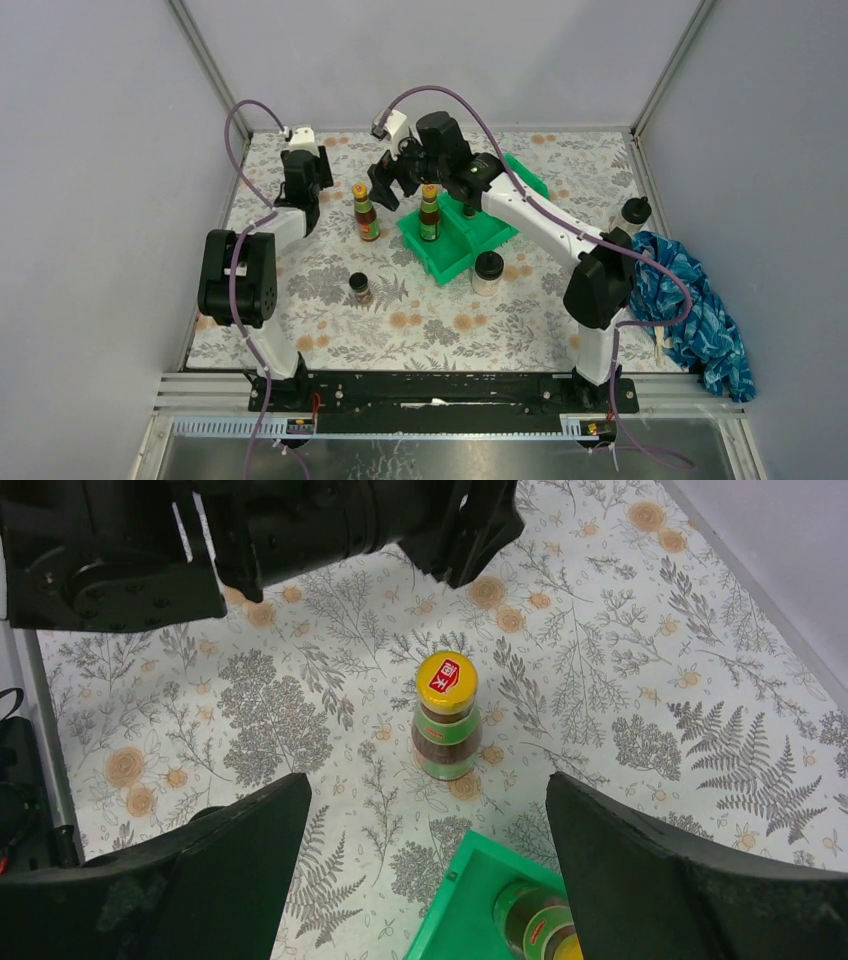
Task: Organize the condiment bottles
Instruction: Pick up the bottle from the center of the board.
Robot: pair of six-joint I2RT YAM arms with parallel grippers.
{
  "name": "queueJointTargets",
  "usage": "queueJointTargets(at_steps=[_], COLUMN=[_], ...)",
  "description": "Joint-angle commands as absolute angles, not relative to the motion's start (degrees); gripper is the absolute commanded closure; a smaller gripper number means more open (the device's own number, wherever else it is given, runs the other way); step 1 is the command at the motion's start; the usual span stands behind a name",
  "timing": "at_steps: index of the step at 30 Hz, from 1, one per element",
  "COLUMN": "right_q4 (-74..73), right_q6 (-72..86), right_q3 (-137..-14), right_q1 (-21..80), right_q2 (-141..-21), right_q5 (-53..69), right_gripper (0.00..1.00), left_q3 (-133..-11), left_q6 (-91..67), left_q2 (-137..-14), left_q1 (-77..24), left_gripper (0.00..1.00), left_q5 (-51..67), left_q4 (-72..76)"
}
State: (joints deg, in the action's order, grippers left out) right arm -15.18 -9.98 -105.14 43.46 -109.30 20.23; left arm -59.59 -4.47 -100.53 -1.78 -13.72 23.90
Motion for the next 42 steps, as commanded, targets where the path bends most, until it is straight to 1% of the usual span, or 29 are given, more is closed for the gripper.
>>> queueJointTargets(at_steps=[1,4,10,26,42], right_q4=[-10.9,-9.5,-8.9,-7.3,-8.0], right_q6=[-11.6,-11.8,-12.9,-13.4,-12.7], right_q3=[-104.7,-104.1,-104.3,-108.3,-114.5], right_q1=[43.9,43.9,43.9,44.0,44.4], right_q2=[-110.2,-110.8,-112.3,-117.8,-123.5], right_q5=[20.7,20.9,20.5,22.5,23.6], right_gripper=[0.04,0.04,0.05,0.05,0.07], left_q3=[-54.3,-51.8,-50.0,-46.4,-44.7], left_q6=[-2.0,-2.7,-2.7,-2.5,-3.6], left_q2=[-97.7,-97.4,-97.5,-93.5,-92.4], left_q1=[-0.5,-0.1,-0.1,-0.1,-0.1], left_gripper=[0.4,0.38,0.37,0.37,0.38], left_q5=[-9.9,-7.4,-8.9,-11.4,-13.4], left_q4=[34.9,37.6,41.3,46.8,49.6])
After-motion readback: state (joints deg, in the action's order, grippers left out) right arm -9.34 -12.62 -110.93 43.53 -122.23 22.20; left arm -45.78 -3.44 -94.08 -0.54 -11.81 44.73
